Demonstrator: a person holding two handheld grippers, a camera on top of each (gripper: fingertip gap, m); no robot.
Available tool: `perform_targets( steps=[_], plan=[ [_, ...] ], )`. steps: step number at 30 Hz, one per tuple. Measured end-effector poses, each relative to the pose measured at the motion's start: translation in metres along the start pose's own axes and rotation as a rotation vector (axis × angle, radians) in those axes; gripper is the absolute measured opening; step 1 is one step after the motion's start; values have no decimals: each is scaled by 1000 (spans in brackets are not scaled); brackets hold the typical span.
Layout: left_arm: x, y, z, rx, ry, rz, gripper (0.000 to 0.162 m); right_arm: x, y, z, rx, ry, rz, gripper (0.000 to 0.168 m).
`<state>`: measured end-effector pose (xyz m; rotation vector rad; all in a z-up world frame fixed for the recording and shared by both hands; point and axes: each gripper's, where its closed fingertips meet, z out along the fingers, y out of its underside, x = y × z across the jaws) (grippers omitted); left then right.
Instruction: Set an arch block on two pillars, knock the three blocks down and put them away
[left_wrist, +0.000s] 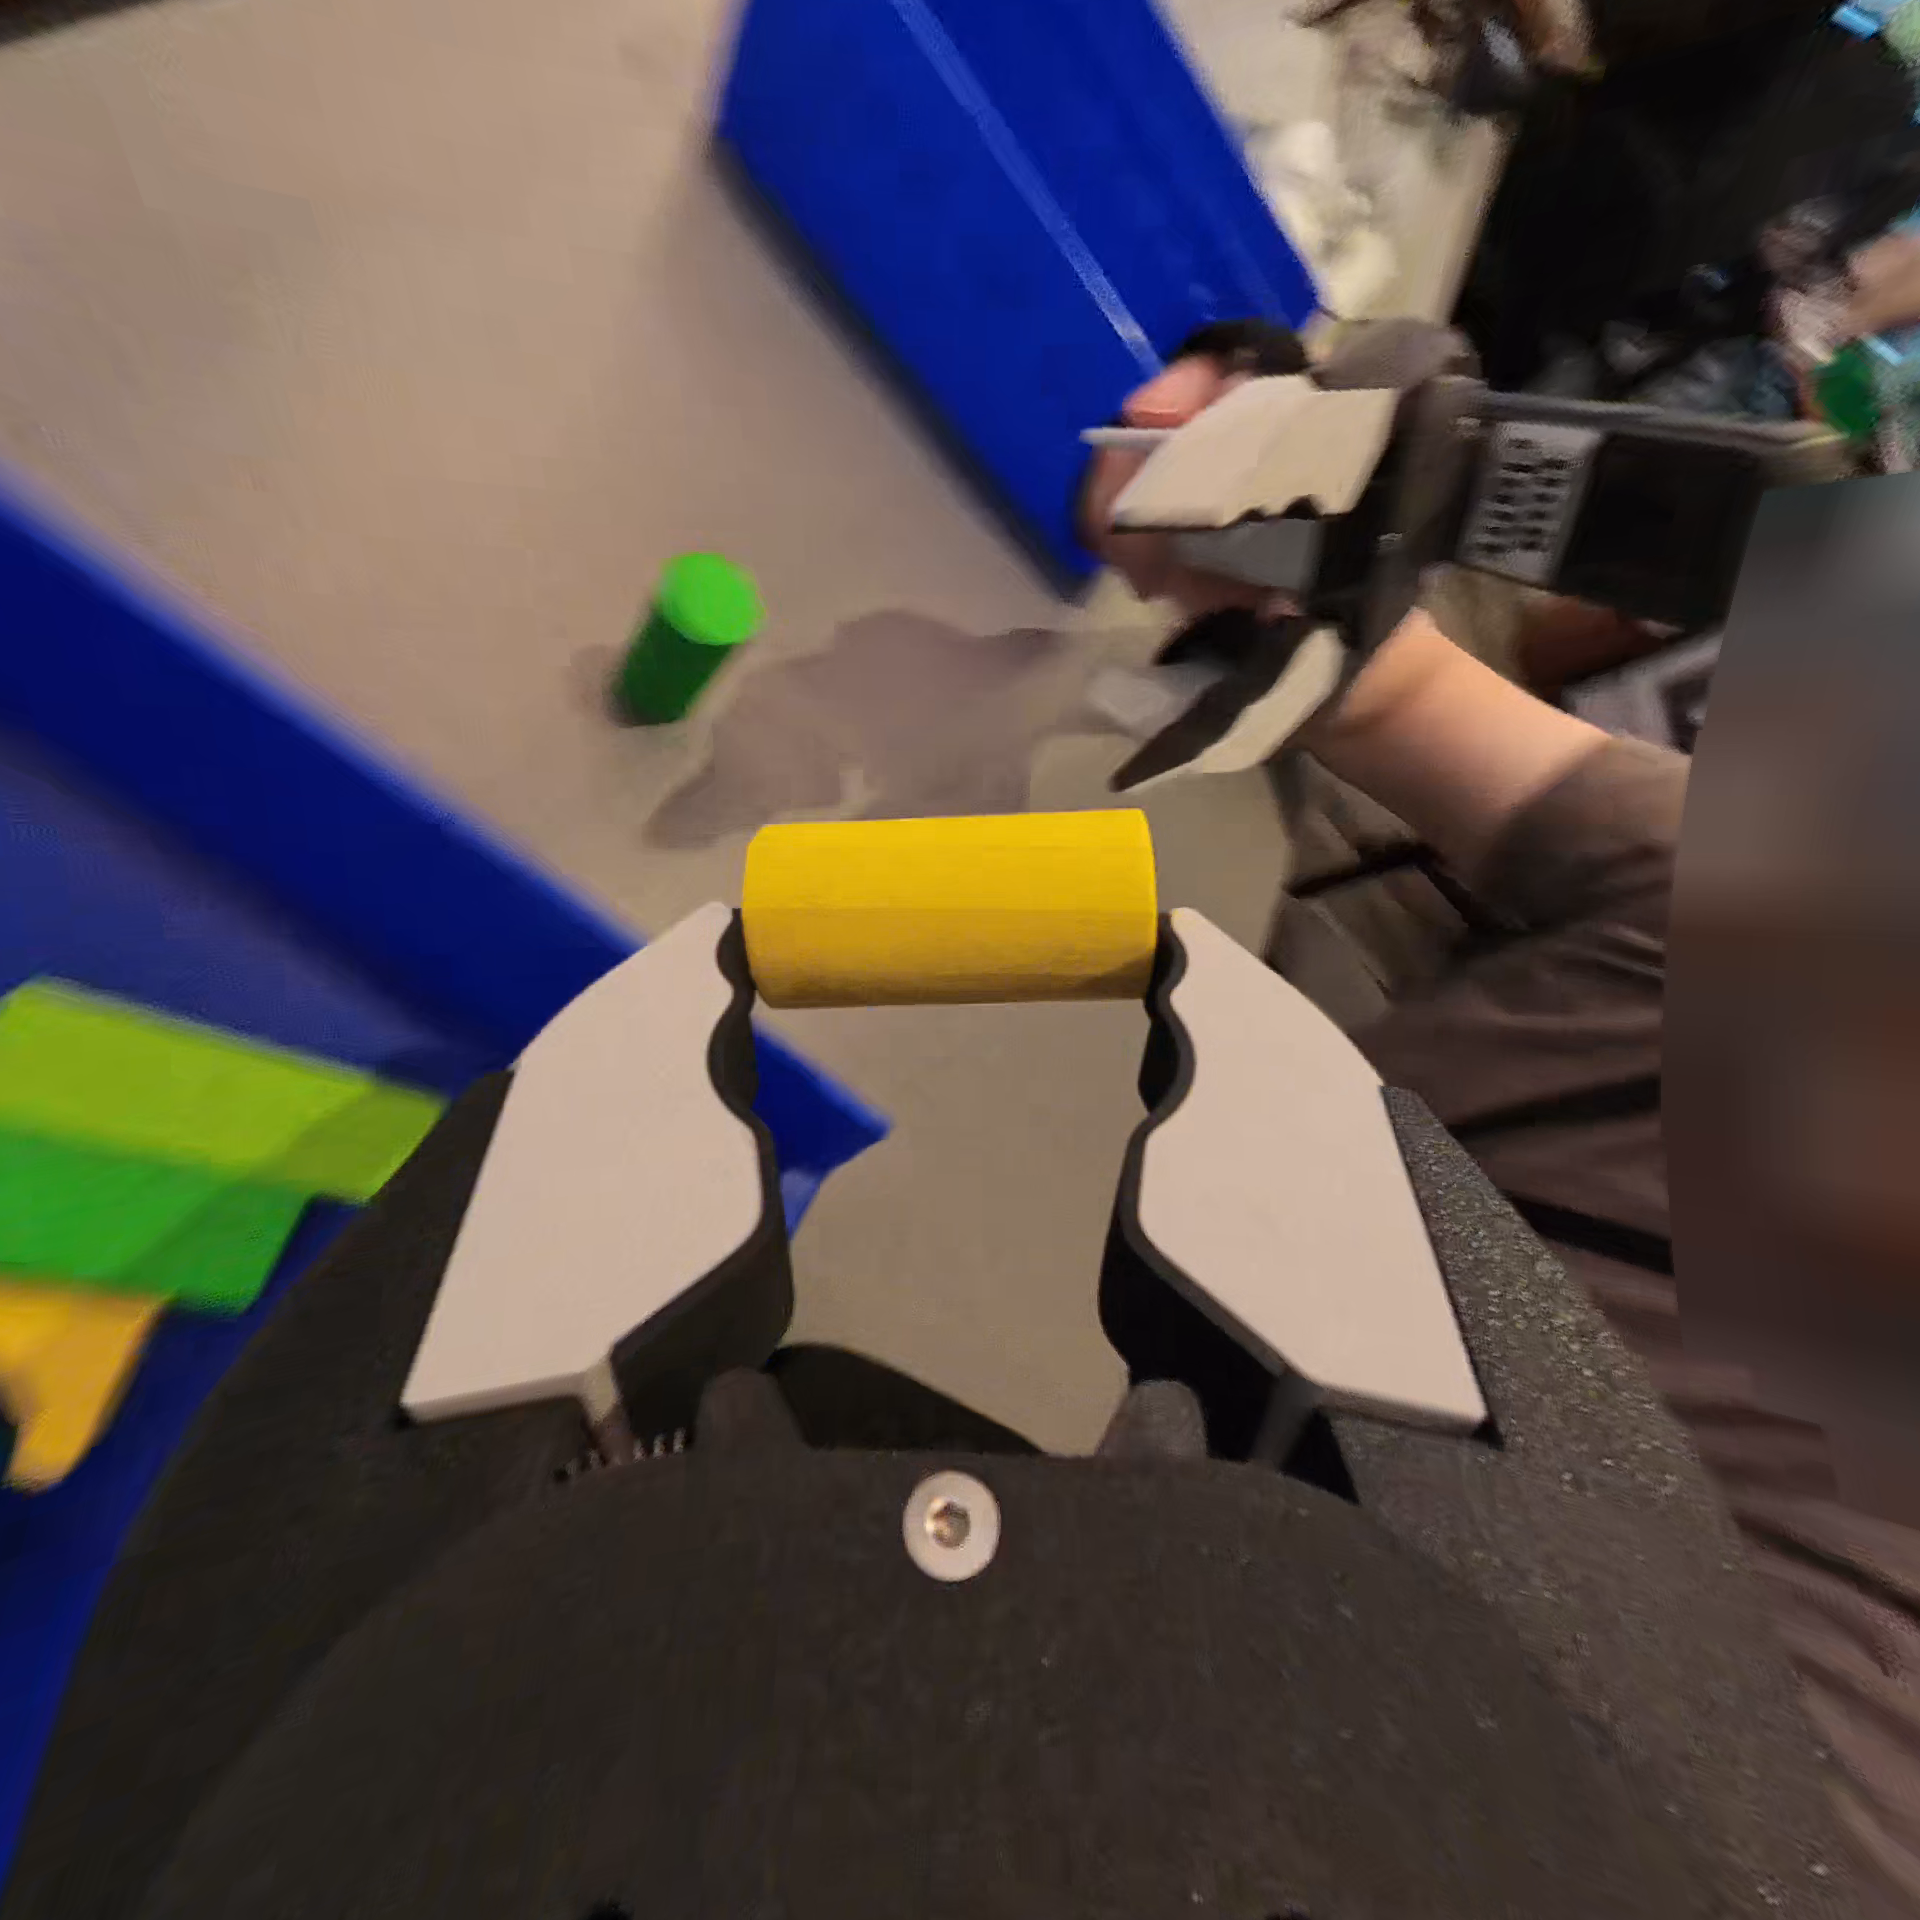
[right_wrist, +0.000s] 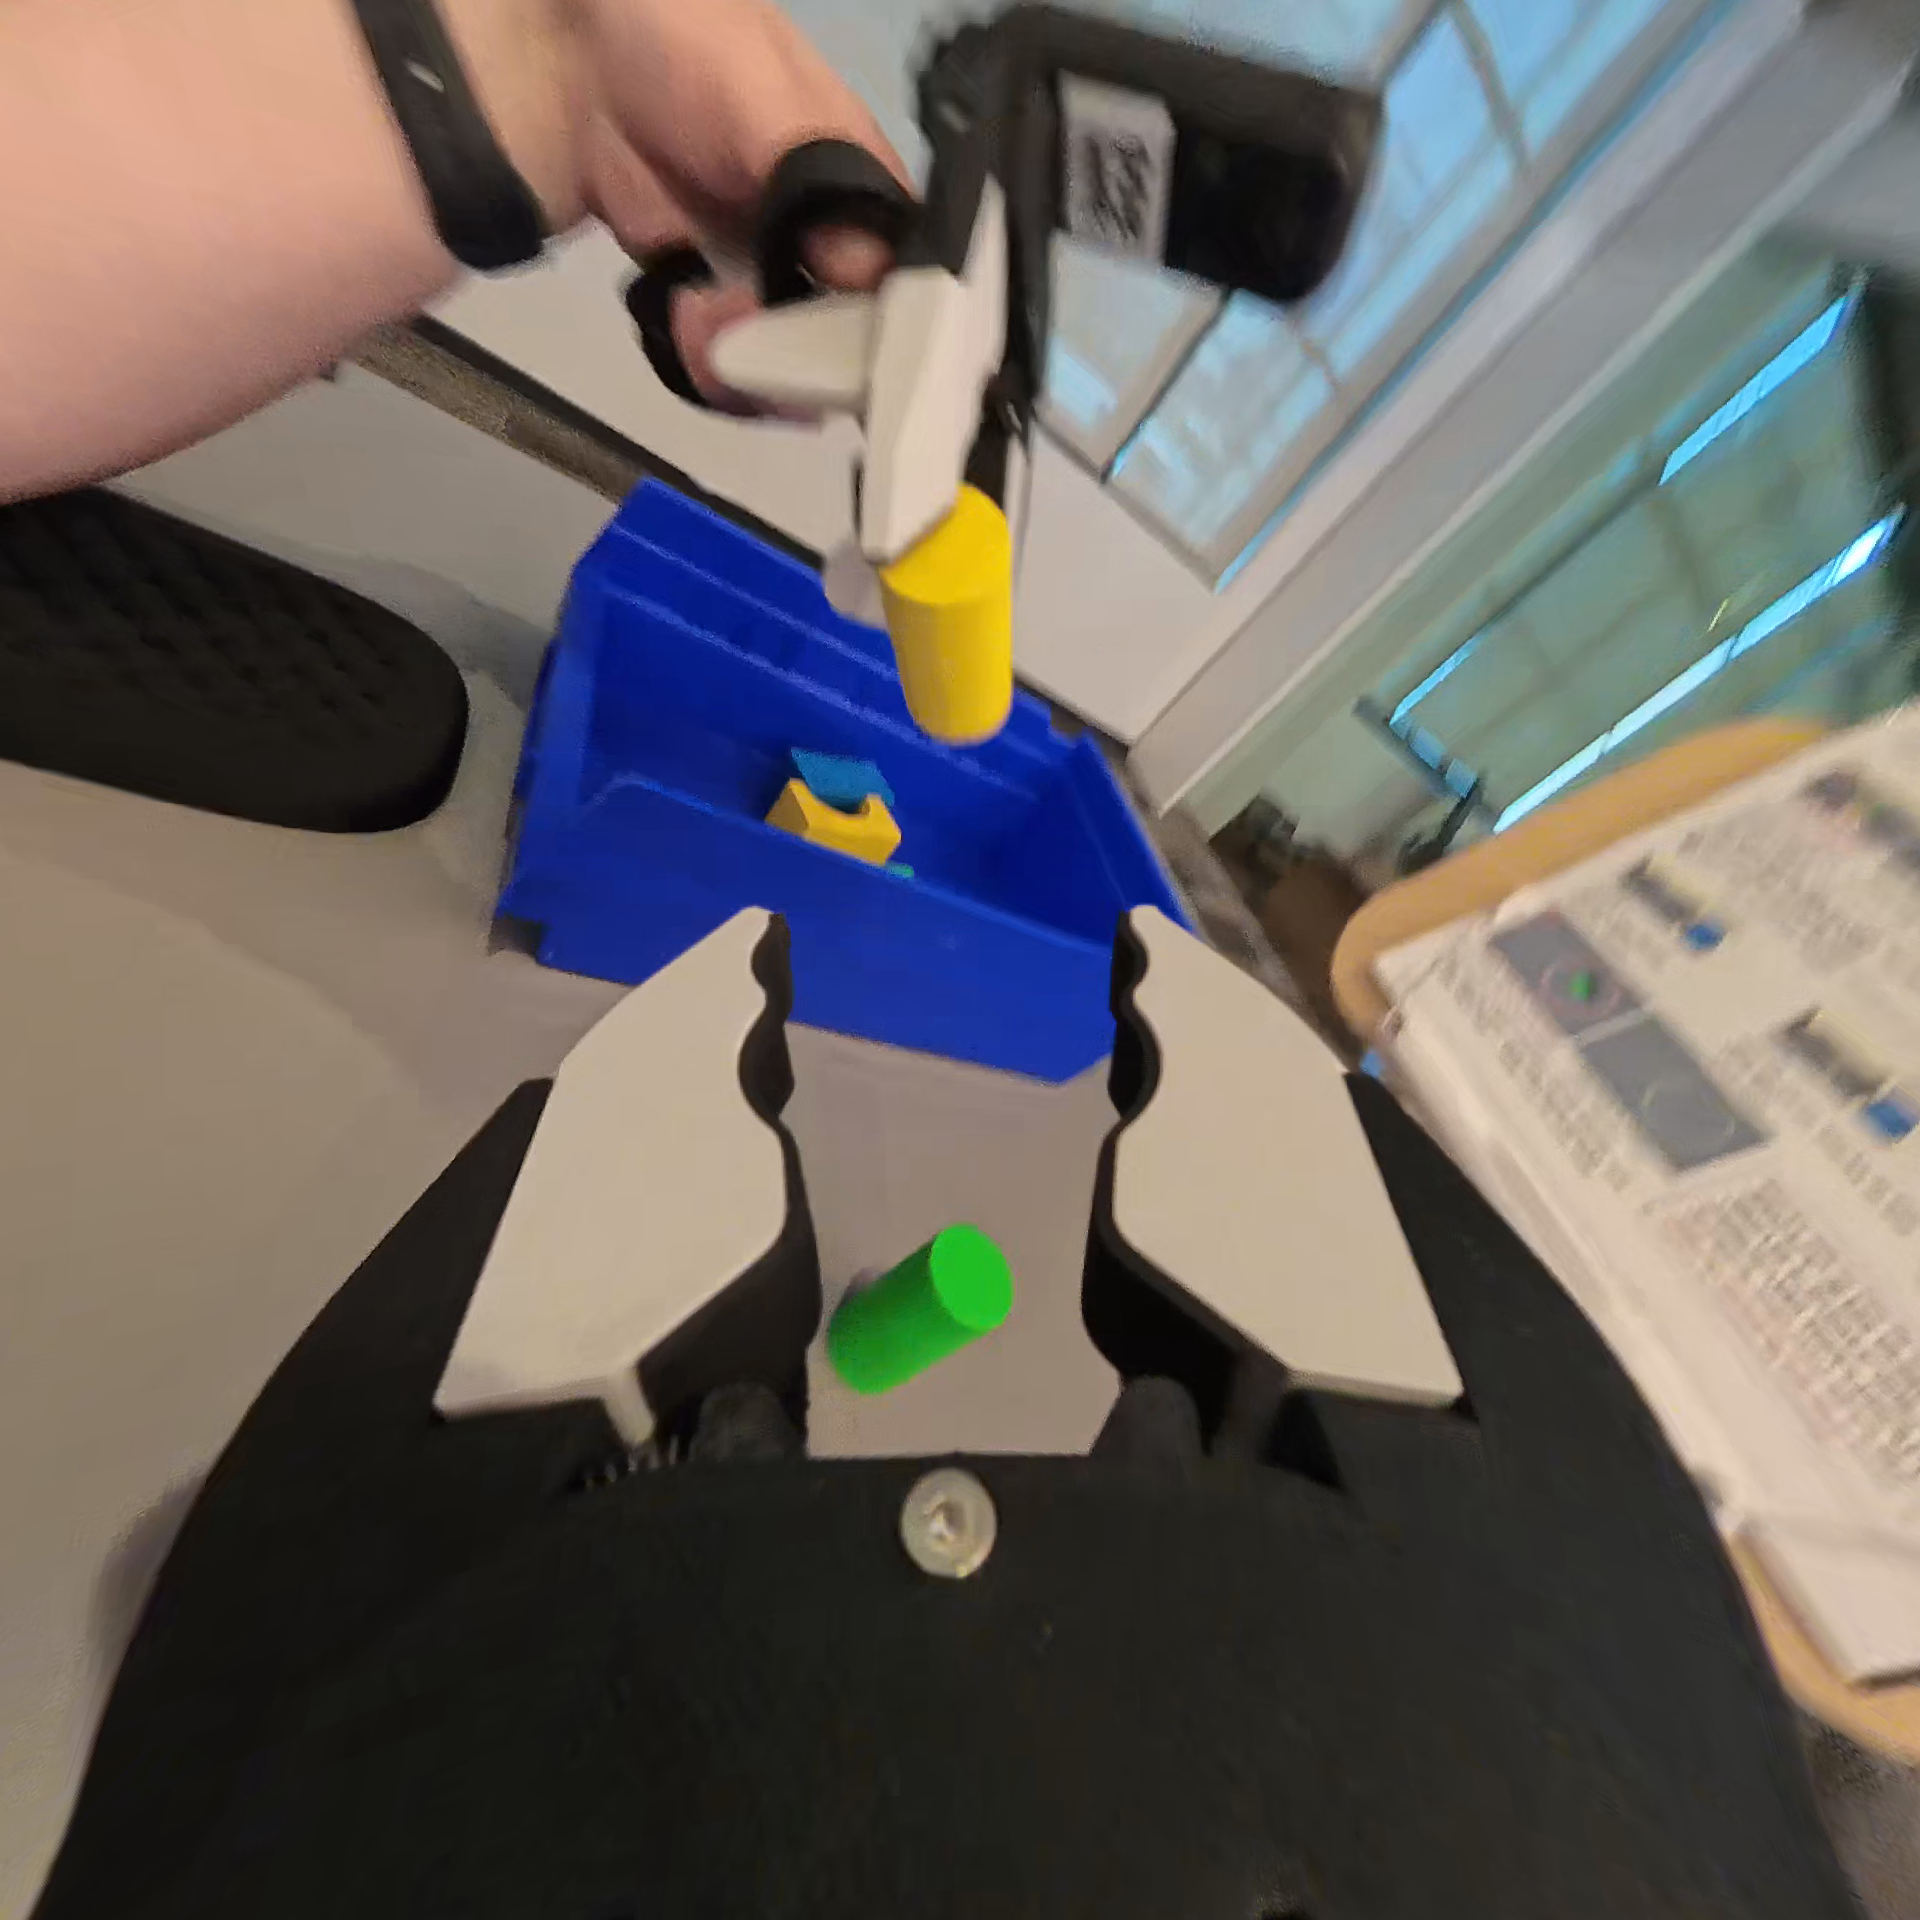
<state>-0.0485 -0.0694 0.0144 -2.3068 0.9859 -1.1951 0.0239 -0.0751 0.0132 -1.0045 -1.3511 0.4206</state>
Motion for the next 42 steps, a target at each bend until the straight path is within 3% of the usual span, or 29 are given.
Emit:
perform_targets(
  steps=[3, 7, 10, 15, 20, 22, 24, 28, 33, 42],
  plan=[
    [40, -3, 26, -54, 174, 88, 73, -12, -23, -8, 92, 17, -131, 59],
    [68, 0, 54, -125, 306, 127, 73, -17, -31, -7, 112, 20, -141, 56],
    [72, 5, 64, -168, 328, 134, 73, -18, -38, -12, 140, 29, -166, 42],
    [72, 5, 73, -179, 344, 133, 73, -23, -39, -14, 135, -4, -190, 32],
    [69, -9, 61, -89, 329, 142, 72, -5, -35, -18, 117, 63, -163, 32],
    [55, -20, 48, -11, 241, 149, 73, 28, -16, -20, 42, 208, -20, 32],
    [44, -30, 32, 75, 162, 164, 73, 59, 25, -24, -92, 341, 213, 32],
    [40, -53, -5, 264, 69, 226, 68, 55, 96, -28, -202, 309, 607, 32],
    [40, -66, -33, 392, -34, 323, 65, 28, 152, -20, -376, 193, 636, 32],
    [40, -78, -70, 604, -189, 502, 57, 12, 175, -17, -447, 143, 632, 32]
  ],
)
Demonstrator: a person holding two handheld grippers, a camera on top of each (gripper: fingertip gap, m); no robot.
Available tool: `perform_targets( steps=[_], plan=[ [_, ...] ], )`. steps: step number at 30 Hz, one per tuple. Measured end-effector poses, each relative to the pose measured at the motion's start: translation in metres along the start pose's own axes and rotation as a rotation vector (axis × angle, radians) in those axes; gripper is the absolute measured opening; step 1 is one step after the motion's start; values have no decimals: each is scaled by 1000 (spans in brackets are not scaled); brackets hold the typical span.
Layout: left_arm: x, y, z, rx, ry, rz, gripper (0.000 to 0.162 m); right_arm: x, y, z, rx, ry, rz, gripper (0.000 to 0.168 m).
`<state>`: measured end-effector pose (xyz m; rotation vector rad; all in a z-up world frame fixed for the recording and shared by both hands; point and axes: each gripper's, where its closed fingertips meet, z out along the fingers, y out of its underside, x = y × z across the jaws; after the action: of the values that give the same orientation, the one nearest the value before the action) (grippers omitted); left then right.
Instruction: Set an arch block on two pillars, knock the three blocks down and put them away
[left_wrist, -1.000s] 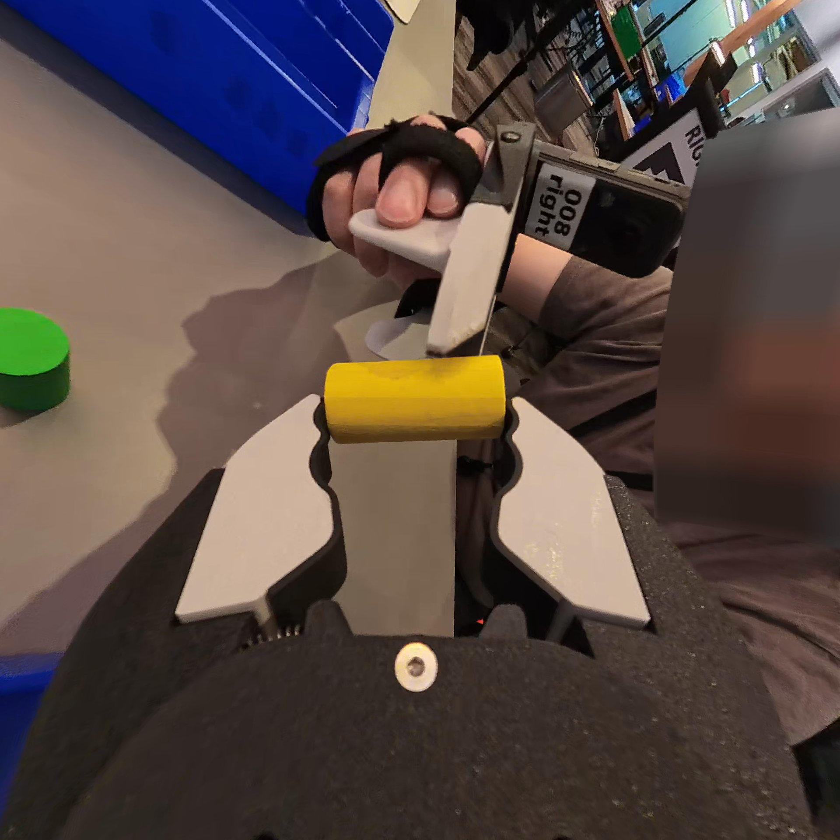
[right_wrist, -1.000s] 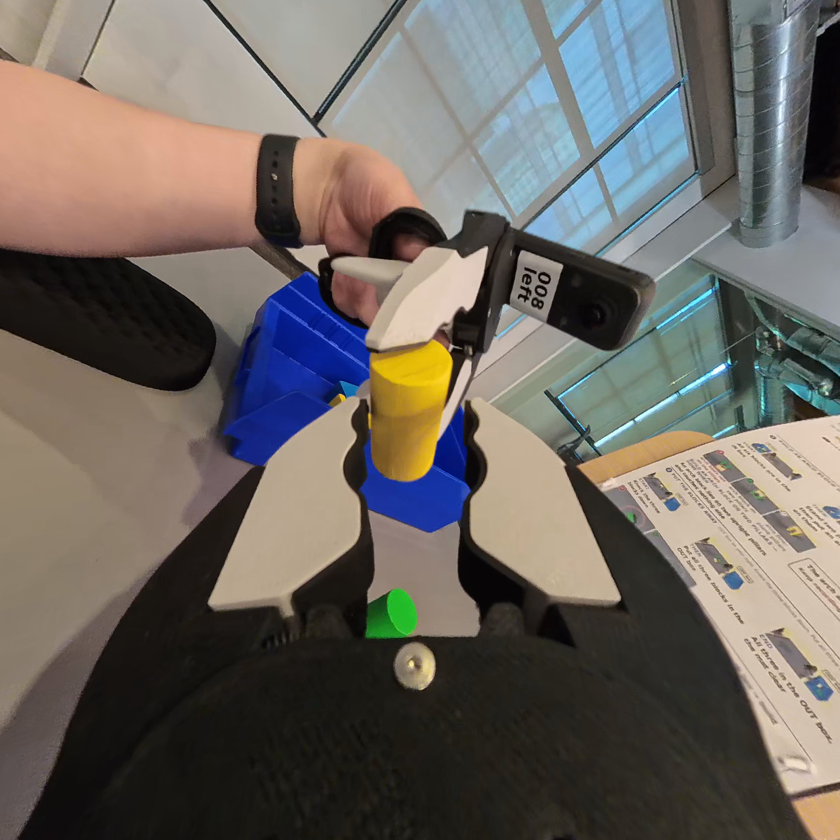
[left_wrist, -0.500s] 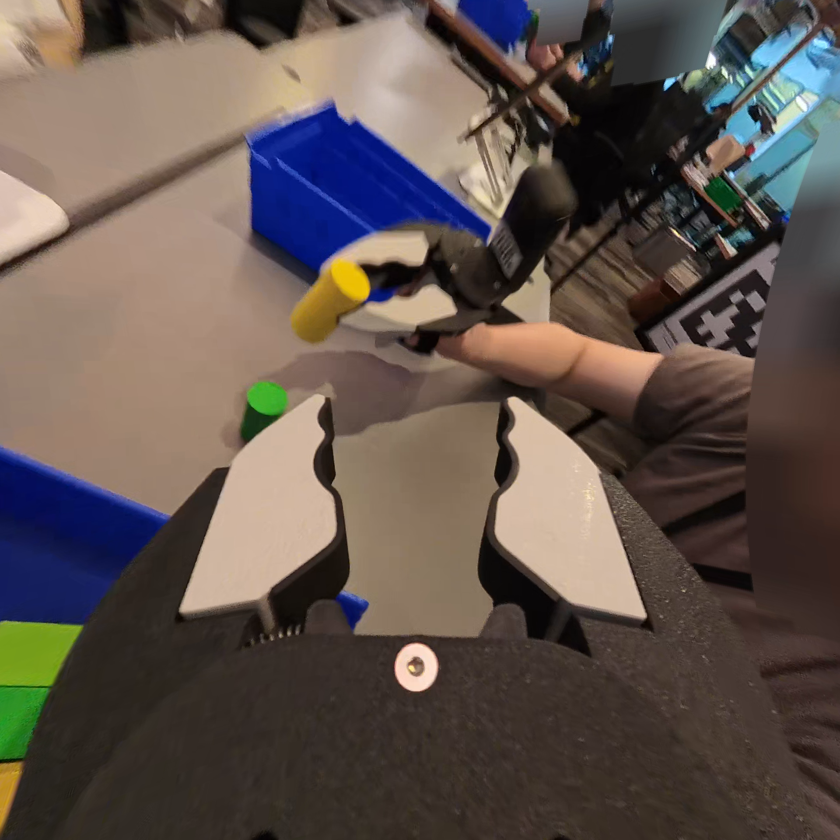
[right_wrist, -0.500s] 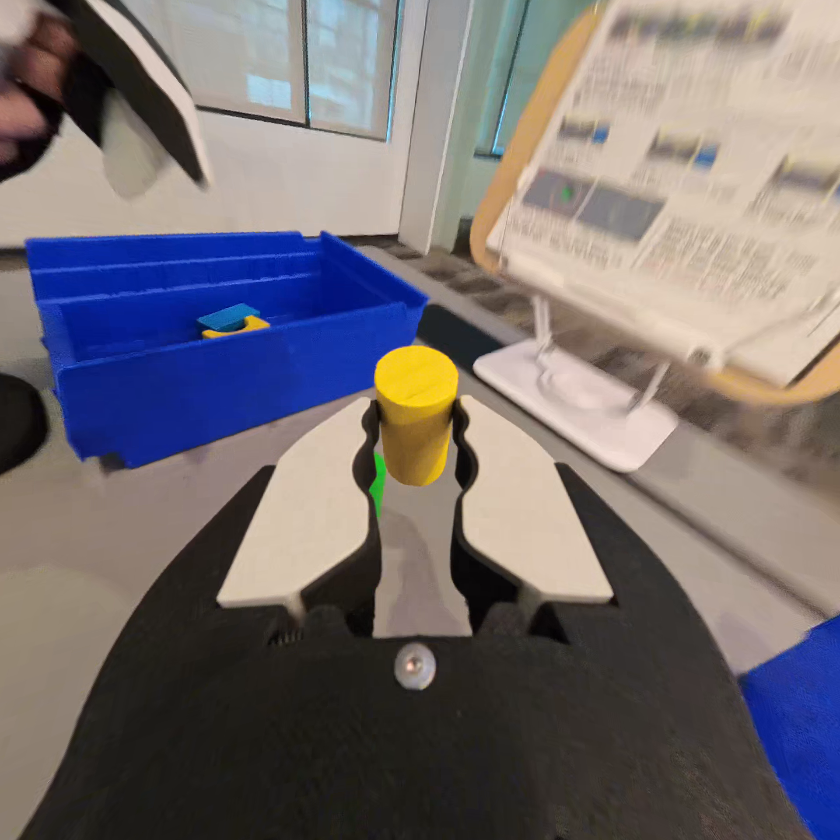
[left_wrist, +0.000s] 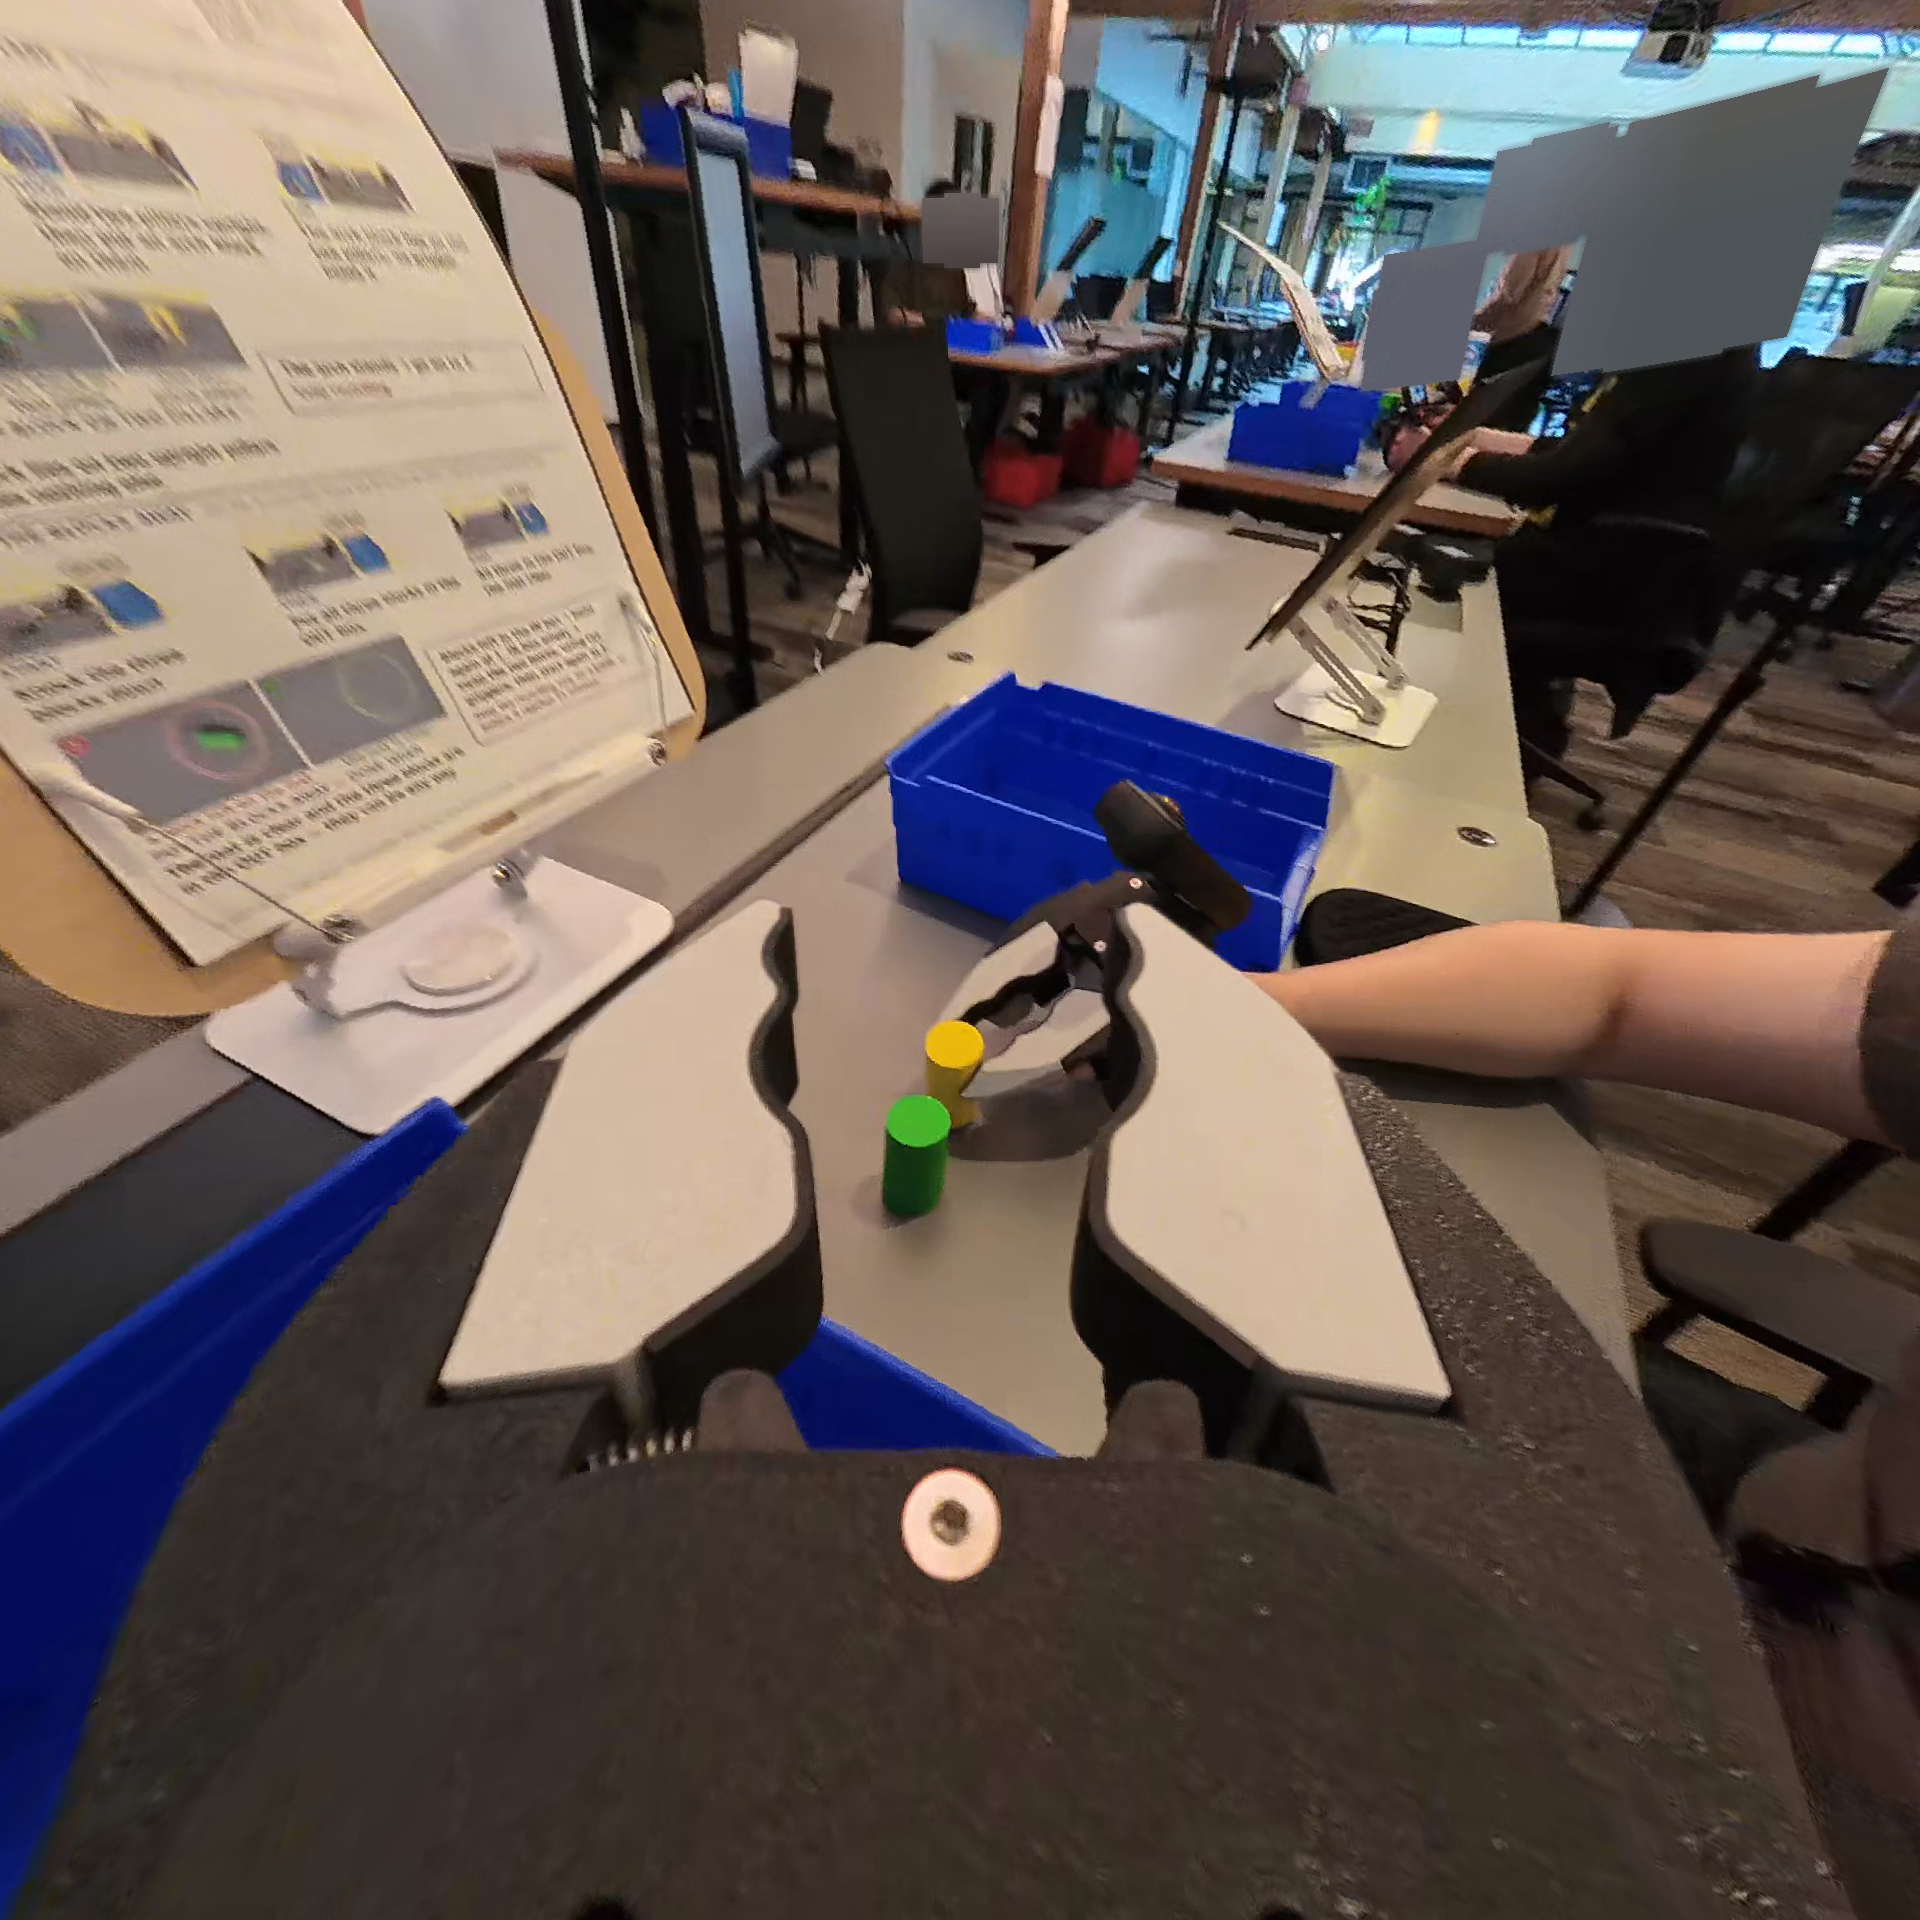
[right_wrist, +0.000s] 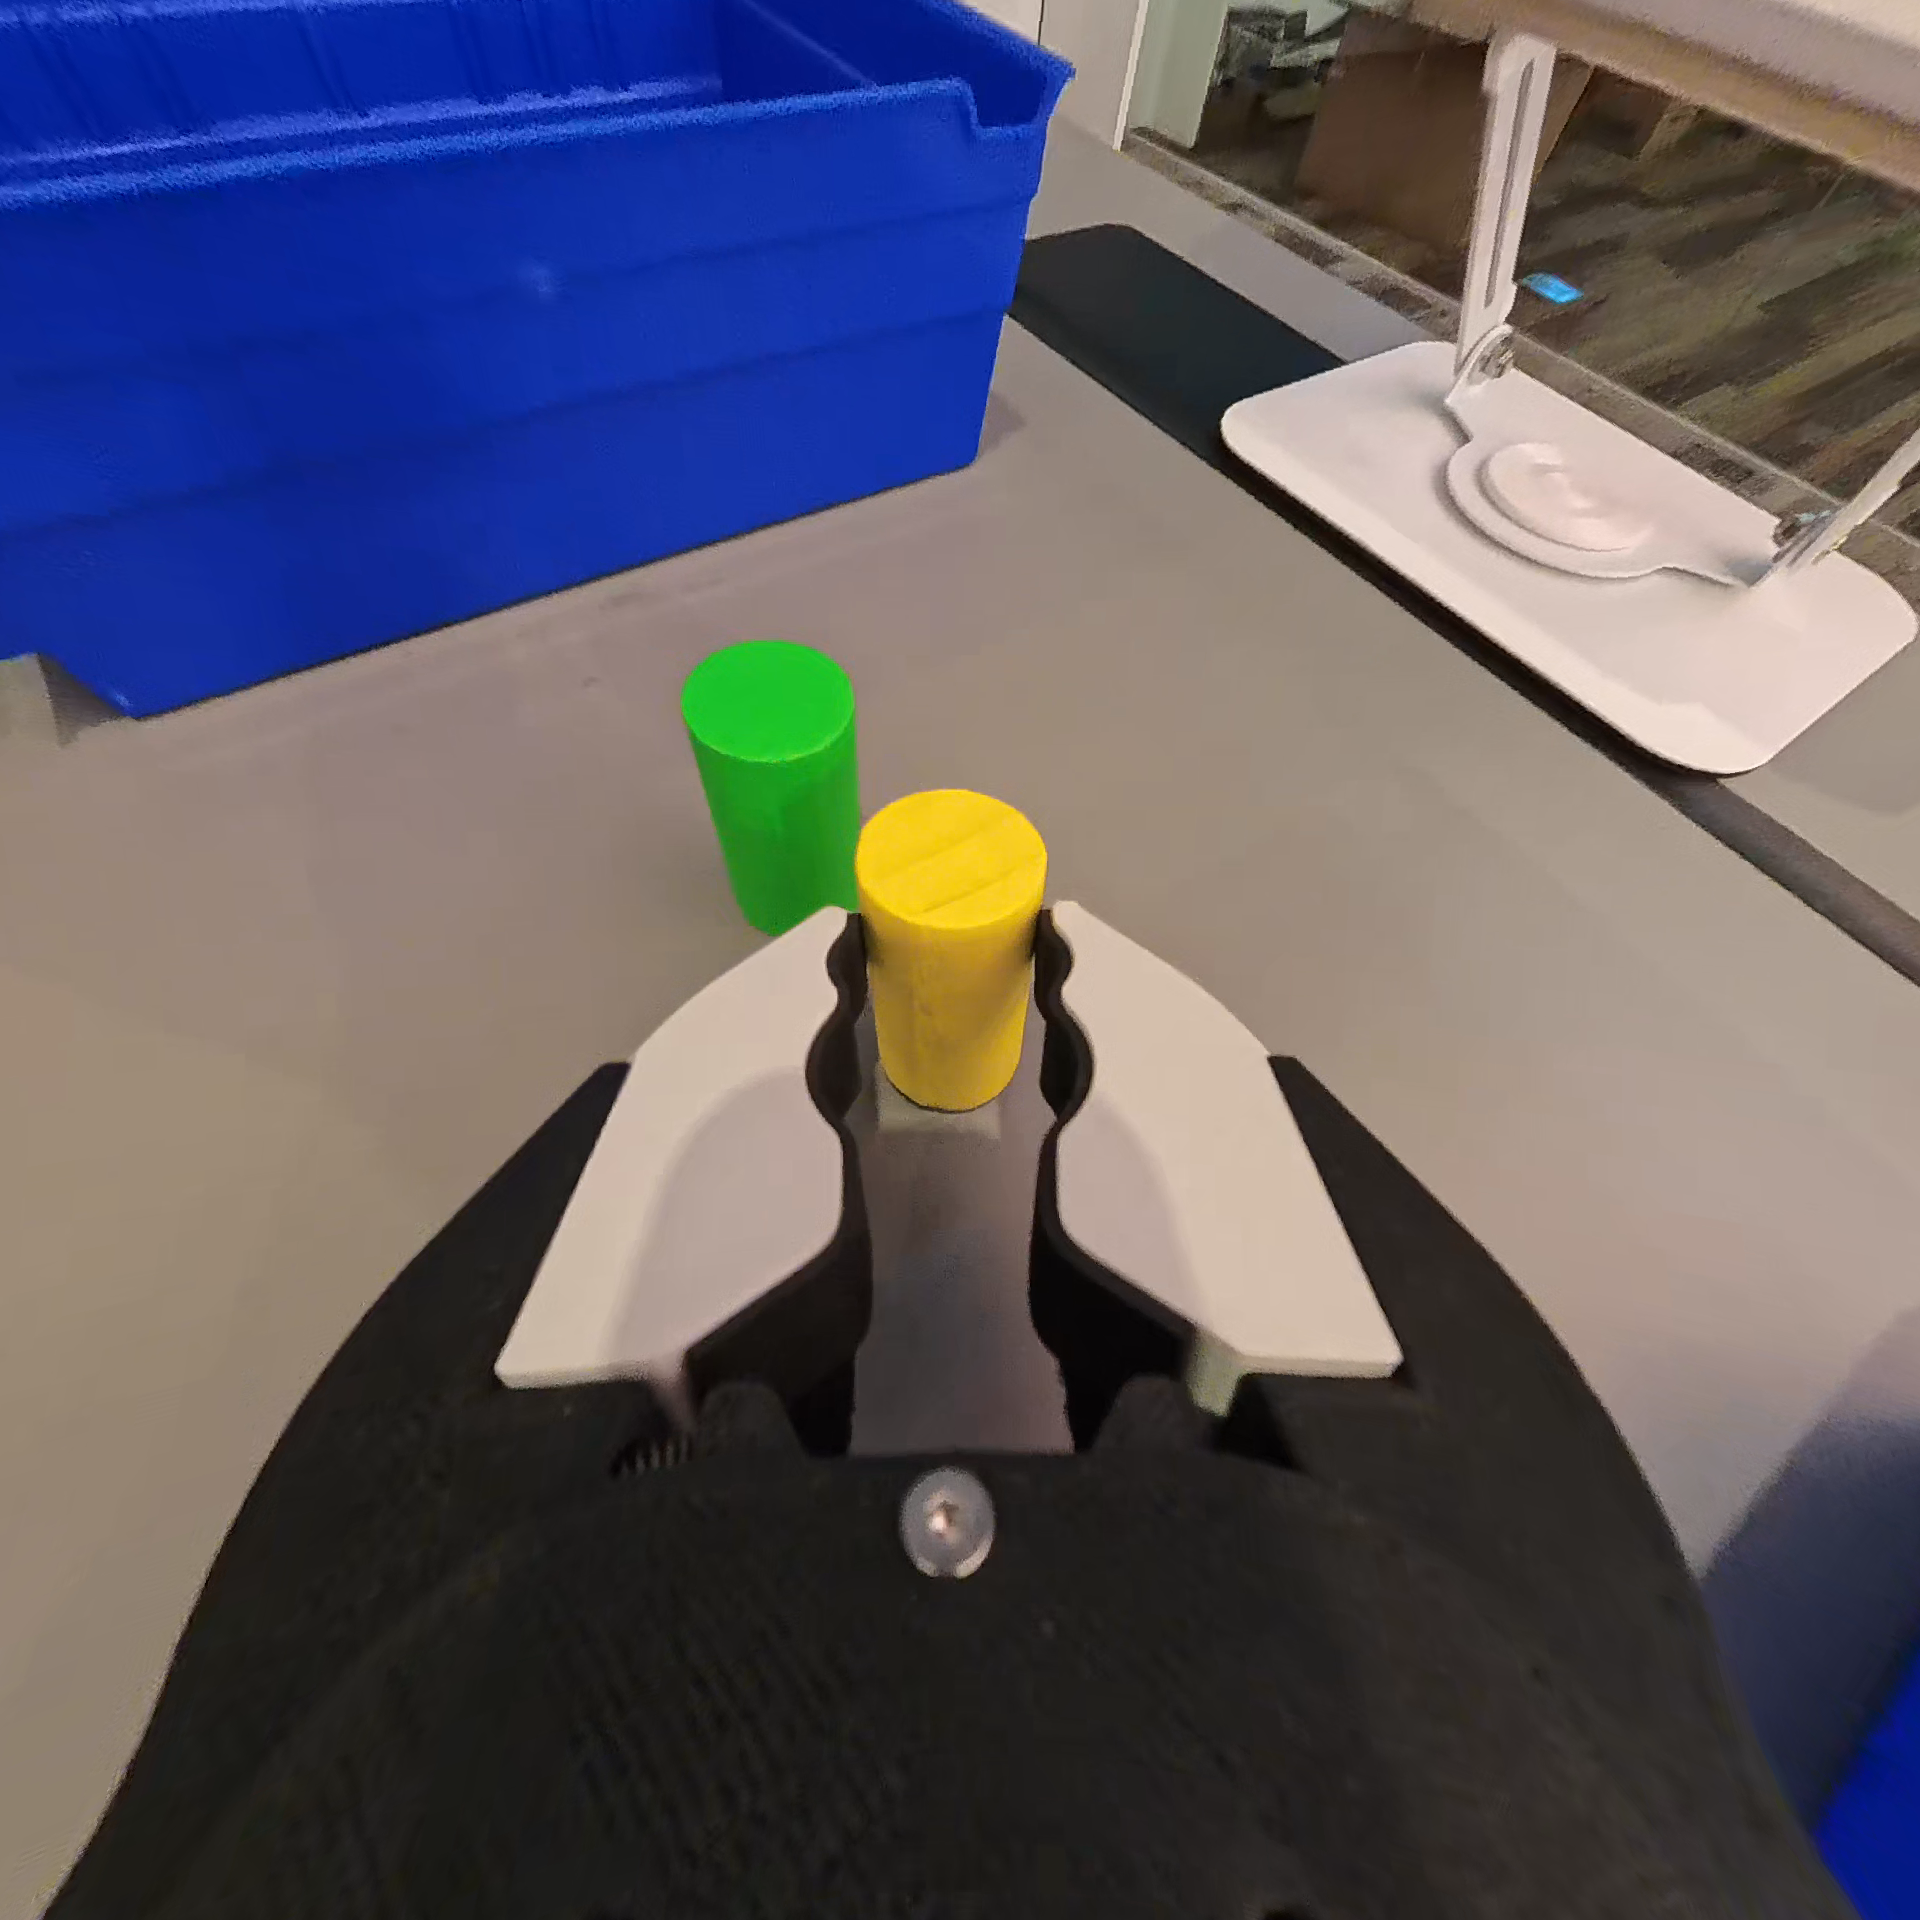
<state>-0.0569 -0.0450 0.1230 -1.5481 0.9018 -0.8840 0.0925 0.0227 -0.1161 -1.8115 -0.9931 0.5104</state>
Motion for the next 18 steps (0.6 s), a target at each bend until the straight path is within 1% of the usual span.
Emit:
perform_targets(
  steps=[2, 6, 10, 12, 13, 15, 16, 18],
  plan=[
    [-2, -1, -4, 20, -25, 24, 55, -1, 2, 1, -3, -16, 24, 32],
    [-6, 3, -8, -17, -42, 7, 54, -1, 3, 1, -15, -26, 41, 32],
    [-18, 8, -17, -47, -104, -12, 53, -1, 3, 1, -12, -31, 35, 32],
    [-31, 16, -26, -94, -176, -19, 54, -1, 3, 1, -15, -33, 31, 32],
    [-41, 22, -31, -128, -238, -17, 54, 0, 3, 1, -15, -30, 32, 36],
    [-73, 35, -48, -209, -438, 0, 53, 4, 1, 0, -13, -2, 37, 55],
    [-84, 43, -56, -255, -506, 2, 53, 4, -2, -1, -4, 5, 33, 58],
    [-91, 64, -60, -361, -519, -23, 53, 4, -10, -5, 33, 4, 22, 60]
  ],
)
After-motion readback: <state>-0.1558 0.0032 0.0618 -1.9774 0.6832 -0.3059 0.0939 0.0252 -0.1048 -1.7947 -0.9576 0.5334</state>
